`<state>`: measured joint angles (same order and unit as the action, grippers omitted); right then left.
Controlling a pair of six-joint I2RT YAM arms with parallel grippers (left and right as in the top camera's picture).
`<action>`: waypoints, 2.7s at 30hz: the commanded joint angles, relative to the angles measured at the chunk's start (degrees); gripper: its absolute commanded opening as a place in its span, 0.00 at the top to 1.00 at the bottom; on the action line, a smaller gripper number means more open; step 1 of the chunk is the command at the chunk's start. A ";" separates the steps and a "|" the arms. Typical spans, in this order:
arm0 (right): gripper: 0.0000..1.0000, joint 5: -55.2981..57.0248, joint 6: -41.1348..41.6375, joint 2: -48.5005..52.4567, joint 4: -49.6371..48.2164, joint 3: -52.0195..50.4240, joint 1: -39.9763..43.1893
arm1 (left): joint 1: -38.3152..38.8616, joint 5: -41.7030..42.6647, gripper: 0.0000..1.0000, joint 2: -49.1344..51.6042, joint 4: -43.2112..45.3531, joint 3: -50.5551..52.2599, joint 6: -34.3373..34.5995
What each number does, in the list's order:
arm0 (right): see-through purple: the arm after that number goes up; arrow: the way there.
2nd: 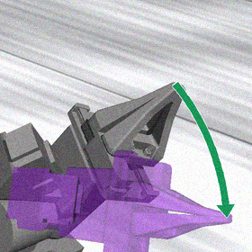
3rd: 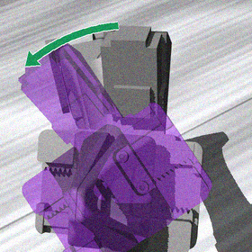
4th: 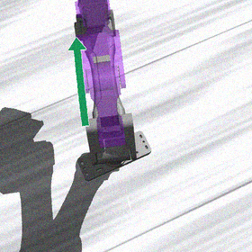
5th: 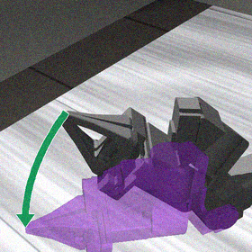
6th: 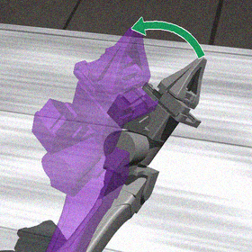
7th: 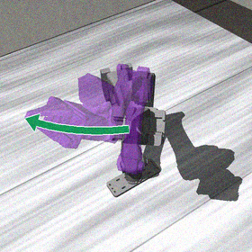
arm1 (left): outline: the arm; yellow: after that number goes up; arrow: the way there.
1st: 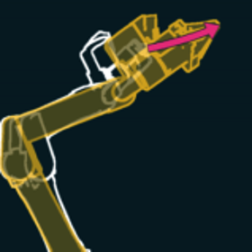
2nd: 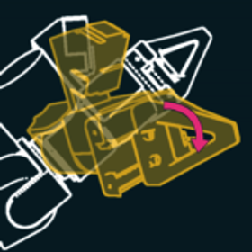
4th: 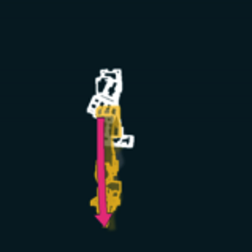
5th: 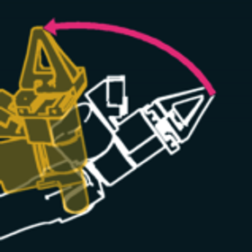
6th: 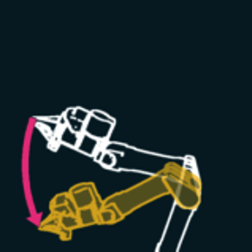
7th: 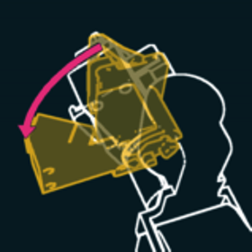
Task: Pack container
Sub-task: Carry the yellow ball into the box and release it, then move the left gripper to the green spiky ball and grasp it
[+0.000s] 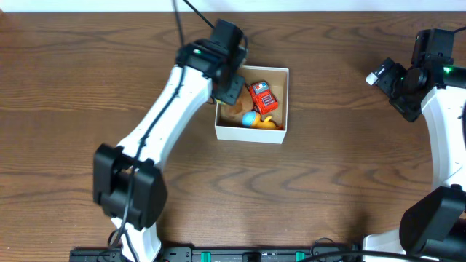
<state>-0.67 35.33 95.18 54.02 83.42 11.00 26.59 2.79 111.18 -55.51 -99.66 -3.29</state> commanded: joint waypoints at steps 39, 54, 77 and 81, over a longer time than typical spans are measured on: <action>0.01 -0.22 -0.02 -0.55 0.00 0.48 0.55 | -24.06 3.74 0.21 4.83 -7.13 3.19 1.86; 0.01 -0.22 -0.02 -0.55 0.00 0.48 0.55 | -23.63 4.09 0.21 15.04 -6.19 3.19 1.79; 0.01 -0.22 -0.04 -0.55 0.00 0.48 0.55 | -22.73 4.33 0.42 17.44 -2.43 3.45 1.86; 0.01 -0.22 -0.02 -0.55 0.00 0.48 0.55 | -21.46 4.31 0.48 17.40 -2.93 3.43 1.84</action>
<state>-0.67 35.33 95.18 54.02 83.42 11.00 3.92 6.94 127.83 -57.98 -96.82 -1.34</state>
